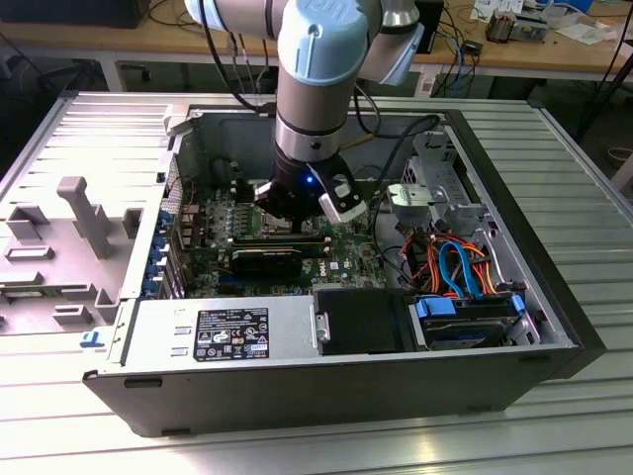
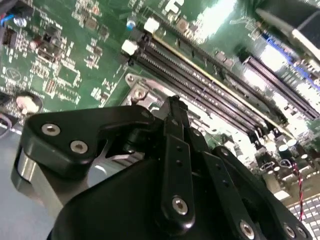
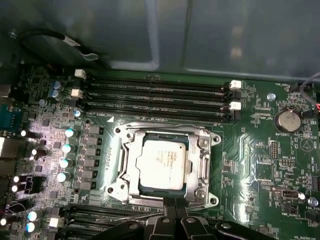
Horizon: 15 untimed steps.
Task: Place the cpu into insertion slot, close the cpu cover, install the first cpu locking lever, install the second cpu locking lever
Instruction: 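Install the second cpu locking lever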
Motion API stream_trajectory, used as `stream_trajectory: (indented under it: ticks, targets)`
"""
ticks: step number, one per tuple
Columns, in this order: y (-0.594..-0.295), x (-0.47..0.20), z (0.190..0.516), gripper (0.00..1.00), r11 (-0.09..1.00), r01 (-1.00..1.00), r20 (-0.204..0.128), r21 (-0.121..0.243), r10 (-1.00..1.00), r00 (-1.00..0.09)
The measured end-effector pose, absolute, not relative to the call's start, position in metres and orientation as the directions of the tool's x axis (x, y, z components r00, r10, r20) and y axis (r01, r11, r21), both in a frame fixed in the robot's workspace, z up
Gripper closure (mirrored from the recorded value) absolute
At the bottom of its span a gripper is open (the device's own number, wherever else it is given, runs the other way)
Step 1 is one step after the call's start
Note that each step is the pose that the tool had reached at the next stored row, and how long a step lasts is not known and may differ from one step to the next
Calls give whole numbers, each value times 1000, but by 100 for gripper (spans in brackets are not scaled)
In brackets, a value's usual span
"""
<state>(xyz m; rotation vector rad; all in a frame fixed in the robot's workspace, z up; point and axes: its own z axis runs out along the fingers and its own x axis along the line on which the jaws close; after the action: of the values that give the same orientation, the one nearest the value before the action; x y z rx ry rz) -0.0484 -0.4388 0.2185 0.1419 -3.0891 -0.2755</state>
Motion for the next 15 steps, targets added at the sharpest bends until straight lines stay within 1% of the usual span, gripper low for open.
stream_trajectory:
  ticks: [8, 10, 15]
  targets:
    - [-451, -58, 219, 89, 975, -88, 21, 206, -95, -995]
    - [-453, -62, 220, 89, 971, -89, 17, 221, -95, -995]
    - [-456, -75, 222, 89, 969, -92, 2, 229, -95, -995]
